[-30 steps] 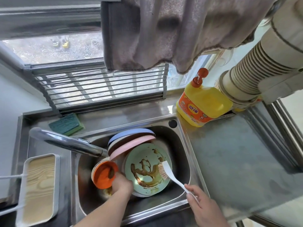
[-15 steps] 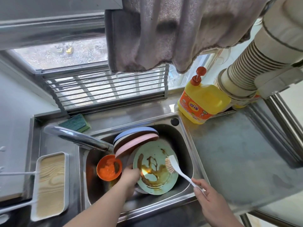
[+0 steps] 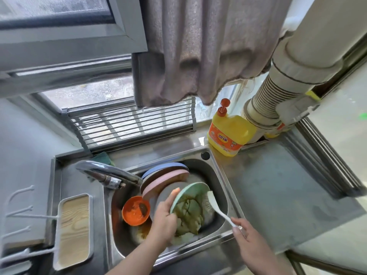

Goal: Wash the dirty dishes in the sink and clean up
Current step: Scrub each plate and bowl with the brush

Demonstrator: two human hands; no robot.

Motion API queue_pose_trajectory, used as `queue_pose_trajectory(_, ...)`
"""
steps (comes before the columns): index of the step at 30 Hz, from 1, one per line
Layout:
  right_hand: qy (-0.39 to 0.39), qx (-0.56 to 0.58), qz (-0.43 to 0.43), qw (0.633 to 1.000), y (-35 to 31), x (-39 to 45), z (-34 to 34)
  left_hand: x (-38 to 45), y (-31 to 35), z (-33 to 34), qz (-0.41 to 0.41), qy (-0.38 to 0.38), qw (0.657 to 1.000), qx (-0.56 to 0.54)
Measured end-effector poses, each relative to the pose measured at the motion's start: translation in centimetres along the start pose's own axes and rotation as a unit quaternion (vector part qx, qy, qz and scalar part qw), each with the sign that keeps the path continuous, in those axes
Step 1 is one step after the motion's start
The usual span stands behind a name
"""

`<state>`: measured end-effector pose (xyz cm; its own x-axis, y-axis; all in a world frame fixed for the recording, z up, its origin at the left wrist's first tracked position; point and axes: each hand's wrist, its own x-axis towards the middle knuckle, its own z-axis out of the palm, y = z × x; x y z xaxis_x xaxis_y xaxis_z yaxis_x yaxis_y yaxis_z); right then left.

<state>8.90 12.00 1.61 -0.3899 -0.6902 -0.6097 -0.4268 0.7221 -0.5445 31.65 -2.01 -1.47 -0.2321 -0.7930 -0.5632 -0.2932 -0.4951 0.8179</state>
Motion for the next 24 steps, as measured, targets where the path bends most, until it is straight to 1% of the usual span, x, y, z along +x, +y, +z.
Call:
queue_pose_trajectory(1,-0.007,0.001,-0.006,1.000,-0.3,-0.2,0.3,-0.2,0.2,-0.3,-0.047,0.031,0.994,-0.089)
queue_pose_trajectory(3,-0.051,-0.008,-0.008,0.999,-0.9,-0.6,1.5,-0.6,0.4,-1.3,-0.122,0.066,0.969,-0.205)
queue_pose_trajectory(4,-0.081,-0.017,-0.009,0.997,-1.2,-0.9,2.2,-0.7,0.3,-1.9,-0.147,0.079,0.956,-0.243)
queue_pose_trajectory(6,-0.136,-0.030,-0.029,0.990,-2.1,-1.7,4.0,-0.8,-0.4,-3.1,-0.163,0.102,0.939,-0.286)
queue_pose_trajectory(8,-0.171,-0.044,-0.067,0.982,-3.6,-2.5,5.7,-1.0,-1.6,-3.8,-0.159,0.119,0.934,-0.297)
queue_pose_trajectory(10,-0.182,-0.066,-0.107,0.975,-5.8,-2.5,7.1,-1.4,-2.7,-4.1,-0.161,0.138,0.926,-0.314)
queue_pose_trajectory(13,-0.137,-0.130,-0.138,0.972,-8.4,0.0,8.3,-2.0,-3.0,-4.4,-0.163,0.153,0.904,-0.364)
queue_pose_trajectory(15,-0.102,-0.177,-0.121,0.972,-8.8,2.4,7.4,-2.0,-3.2,-5.1,-0.162,0.188,0.893,-0.374)
queue_pose_trajectory(16,-0.098,-0.193,-0.105,0.971,-8.5,3.0,6.6,-1.9,-3.4,-5.7,-0.154,0.206,0.890,-0.377)
queue_pose_trajectory(18,-0.118,-0.220,-0.084,0.965,-7.5,2.3,5.3,-1.3,-3.8,-7.1,-0.142,0.231,0.892,-0.363)
queue_pose_trajectory(20,-0.151,-0.213,-0.094,0.961,-7.1,-0.4,4.9,-0.9,-4.1,-7.8,-0.144,0.248,0.898,-0.335)
queue_pose_trajectory(22,-0.202,-0.194,-0.109,0.954,-8.0,-2.9,6.0,-0.9,-4.4,-7.6,-0.135,0.254,0.906,-0.309)
queue_pose_trajectory(24,-0.211,-0.176,-0.140,0.951,-9.7,-3.3,8.1,-1.1,-4.9,-6.9,-0.138,0.253,0.906,-0.310)
